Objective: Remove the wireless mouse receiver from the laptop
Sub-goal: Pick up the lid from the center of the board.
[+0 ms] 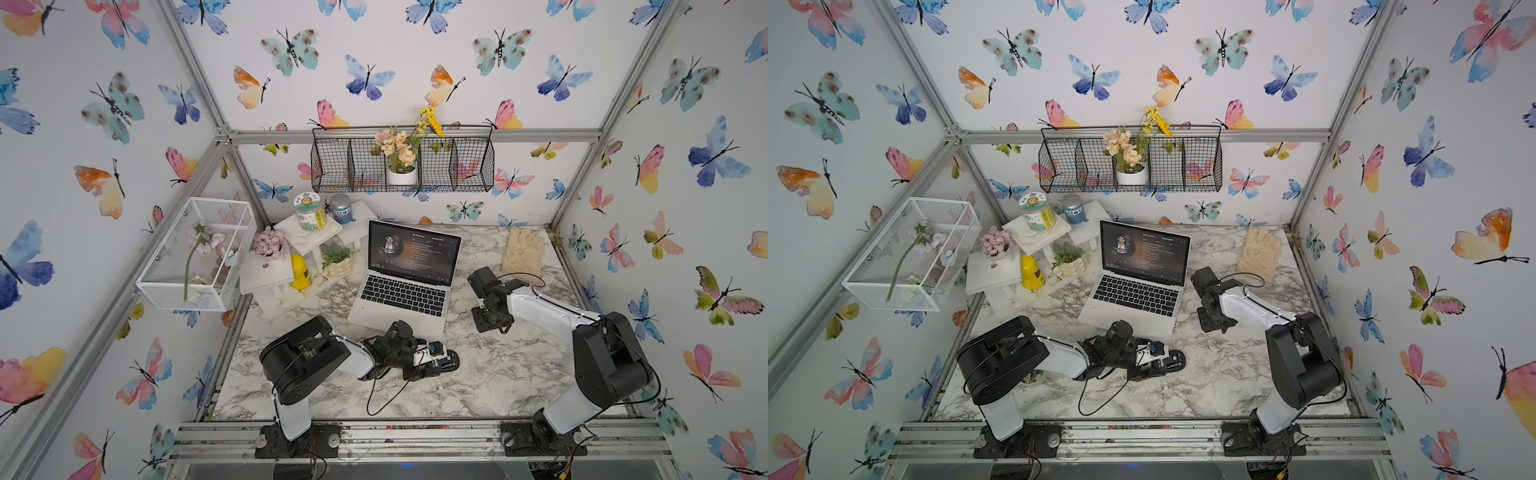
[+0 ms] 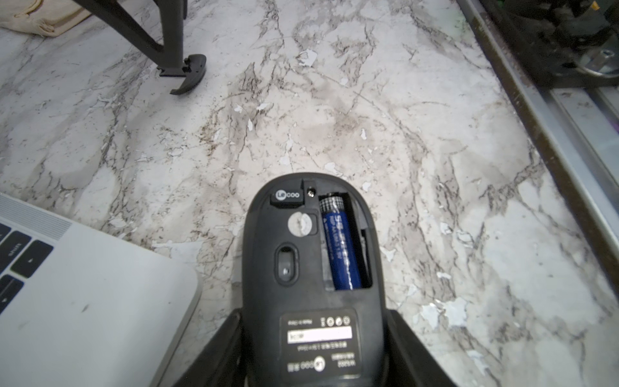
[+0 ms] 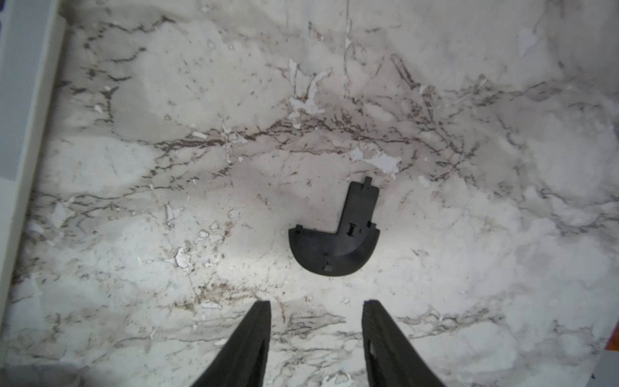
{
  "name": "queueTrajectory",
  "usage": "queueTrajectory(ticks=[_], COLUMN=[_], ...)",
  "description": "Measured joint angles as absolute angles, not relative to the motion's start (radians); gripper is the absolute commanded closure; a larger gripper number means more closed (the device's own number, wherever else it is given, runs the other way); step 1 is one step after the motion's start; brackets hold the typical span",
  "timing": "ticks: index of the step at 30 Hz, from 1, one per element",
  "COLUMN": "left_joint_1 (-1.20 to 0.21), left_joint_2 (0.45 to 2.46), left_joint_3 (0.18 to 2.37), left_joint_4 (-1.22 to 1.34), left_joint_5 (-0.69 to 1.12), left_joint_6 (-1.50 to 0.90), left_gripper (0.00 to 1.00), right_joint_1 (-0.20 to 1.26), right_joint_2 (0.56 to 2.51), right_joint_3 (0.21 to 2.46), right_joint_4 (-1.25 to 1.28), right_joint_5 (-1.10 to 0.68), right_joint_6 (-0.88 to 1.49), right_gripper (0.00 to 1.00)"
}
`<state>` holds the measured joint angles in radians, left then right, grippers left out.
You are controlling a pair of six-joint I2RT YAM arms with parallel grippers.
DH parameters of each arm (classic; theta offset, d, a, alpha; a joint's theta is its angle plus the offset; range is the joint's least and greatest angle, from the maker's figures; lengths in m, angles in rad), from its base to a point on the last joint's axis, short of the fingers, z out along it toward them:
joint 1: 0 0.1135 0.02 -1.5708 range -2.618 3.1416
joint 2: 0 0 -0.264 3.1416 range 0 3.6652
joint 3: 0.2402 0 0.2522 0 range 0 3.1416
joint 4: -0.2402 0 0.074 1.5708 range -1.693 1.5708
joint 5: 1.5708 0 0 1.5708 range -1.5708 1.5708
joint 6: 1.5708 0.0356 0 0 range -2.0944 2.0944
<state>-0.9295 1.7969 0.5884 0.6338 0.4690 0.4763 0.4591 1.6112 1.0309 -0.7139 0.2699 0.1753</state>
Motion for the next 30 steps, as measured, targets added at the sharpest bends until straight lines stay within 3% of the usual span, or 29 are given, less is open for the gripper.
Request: queueTrajectory(ticks=[19,30], left_joint_1=[-0.929,-0.929], left_joint_2=[1.796,1.796], left_joint_3=[0.586,0.586], left_joint_4=[0.634,0.634], left_joint_5=[0.469,0.469], left_joint_6=[0.474,0.474], left_gripper=[1.00,1.00], right_joint_1=[0.445,0.405], right_joint_2=[1.591,1.638], right_joint_3=[0.973,0.970], right_joint_4=[-0.672,-0.616], right_joint_5=[0.291,0.287], right_joint_6=[-0.493,-0.656], right_gripper=[0.51,0.54])
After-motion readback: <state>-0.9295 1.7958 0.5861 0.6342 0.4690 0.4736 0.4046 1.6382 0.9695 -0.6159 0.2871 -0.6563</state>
